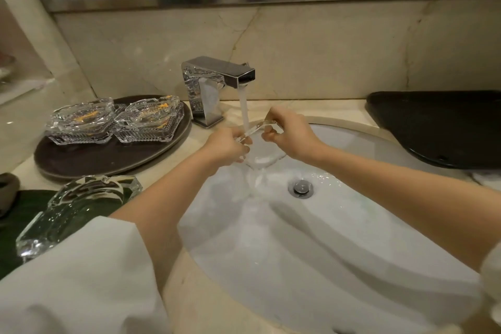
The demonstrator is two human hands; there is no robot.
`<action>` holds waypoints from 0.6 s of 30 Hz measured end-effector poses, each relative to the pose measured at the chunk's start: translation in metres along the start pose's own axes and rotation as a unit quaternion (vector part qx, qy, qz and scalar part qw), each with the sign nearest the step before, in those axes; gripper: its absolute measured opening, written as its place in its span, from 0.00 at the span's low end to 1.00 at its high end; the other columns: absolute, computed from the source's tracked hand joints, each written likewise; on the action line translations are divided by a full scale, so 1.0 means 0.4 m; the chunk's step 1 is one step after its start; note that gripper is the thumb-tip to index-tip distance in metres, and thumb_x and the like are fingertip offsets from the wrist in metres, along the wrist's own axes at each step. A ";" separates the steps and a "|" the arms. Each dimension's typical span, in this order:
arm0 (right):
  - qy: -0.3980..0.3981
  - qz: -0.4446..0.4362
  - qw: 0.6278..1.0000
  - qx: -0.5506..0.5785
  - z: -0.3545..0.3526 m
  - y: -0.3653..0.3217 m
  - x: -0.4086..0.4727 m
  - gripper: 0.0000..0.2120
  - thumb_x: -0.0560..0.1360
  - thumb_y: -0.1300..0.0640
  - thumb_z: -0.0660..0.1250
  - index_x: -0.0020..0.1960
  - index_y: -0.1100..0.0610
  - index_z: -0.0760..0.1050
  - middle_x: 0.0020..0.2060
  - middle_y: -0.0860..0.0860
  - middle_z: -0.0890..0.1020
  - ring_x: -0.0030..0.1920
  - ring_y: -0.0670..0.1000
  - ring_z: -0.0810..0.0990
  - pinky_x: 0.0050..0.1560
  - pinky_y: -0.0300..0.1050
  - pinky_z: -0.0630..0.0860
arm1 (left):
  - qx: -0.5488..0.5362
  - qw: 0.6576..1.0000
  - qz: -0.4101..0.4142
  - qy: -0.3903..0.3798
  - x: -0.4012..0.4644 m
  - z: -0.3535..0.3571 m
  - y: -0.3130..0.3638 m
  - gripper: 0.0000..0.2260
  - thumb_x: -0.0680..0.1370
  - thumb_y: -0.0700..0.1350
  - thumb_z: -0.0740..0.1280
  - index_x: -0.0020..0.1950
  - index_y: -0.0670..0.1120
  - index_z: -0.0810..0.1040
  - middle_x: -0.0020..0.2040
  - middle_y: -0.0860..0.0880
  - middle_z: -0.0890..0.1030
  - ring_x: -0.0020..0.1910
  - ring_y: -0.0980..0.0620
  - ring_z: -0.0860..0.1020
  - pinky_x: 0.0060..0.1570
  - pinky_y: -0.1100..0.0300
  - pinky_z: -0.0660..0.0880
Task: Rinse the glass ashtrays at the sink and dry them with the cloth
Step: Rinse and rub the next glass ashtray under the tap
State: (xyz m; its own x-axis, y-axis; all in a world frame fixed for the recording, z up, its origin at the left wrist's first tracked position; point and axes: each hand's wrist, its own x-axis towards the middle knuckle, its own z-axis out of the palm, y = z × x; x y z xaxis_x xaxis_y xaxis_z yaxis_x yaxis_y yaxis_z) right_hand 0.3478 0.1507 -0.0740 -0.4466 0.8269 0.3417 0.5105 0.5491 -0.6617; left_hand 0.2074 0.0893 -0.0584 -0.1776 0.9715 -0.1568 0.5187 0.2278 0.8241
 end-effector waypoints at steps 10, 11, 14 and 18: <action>0.071 -0.254 0.940 -0.215 -0.056 -0.030 -0.076 0.06 0.69 0.73 0.63 0.44 0.66 0.71 0.34 0.60 0.78 0.31 0.60 0.74 0.28 0.49 0.71 | -0.038 0.995 -0.035 -0.086 -0.065 -0.048 0.015 0.23 0.77 0.30 0.58 0.68 0.49 0.69 0.59 0.48 0.75 0.56 0.49 0.77 0.55 0.55 0.73; 0.069 -0.267 0.932 -0.234 -0.061 -0.030 -0.085 0.06 0.69 0.73 0.62 0.45 0.66 0.71 0.35 0.60 0.78 0.31 0.60 0.75 0.26 0.48 0.71 | -0.022 0.994 -0.021 -0.108 -0.076 -0.052 0.014 0.26 0.76 0.31 0.60 0.70 0.52 0.67 0.64 0.47 0.73 0.60 0.48 0.75 0.56 0.56 0.73; 0.069 -0.272 0.925 -0.256 -0.074 -0.039 -0.106 0.07 0.70 0.72 0.62 0.47 0.66 0.71 0.36 0.61 0.79 0.33 0.61 0.77 0.27 0.49 0.74 | 0.044 0.991 0.044 -0.119 -0.109 -0.053 0.021 0.29 0.75 0.34 0.67 0.72 0.53 0.64 0.70 0.49 0.69 0.66 0.50 0.69 0.55 0.58 0.70; 0.083 -0.252 0.935 -0.234 -0.082 -0.082 -0.125 0.06 0.69 0.73 0.60 0.45 0.68 0.70 0.32 0.62 0.77 0.28 0.62 0.73 0.26 0.49 0.71 | 0.105 0.987 0.122 -0.022 -0.133 -0.064 0.025 0.23 0.75 0.40 0.69 0.69 0.51 0.70 0.63 0.47 0.76 0.61 0.49 0.74 0.58 0.54 0.72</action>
State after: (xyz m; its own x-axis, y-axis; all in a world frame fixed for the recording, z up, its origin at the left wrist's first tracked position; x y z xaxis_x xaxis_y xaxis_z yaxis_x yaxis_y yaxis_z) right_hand 0.3776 0.0955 -0.0474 -0.6165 0.4350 0.6563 0.5496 0.8346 -0.0370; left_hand 0.2006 0.0380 -0.0280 0.0070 1.0000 0.0049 0.7043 -0.0084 0.7099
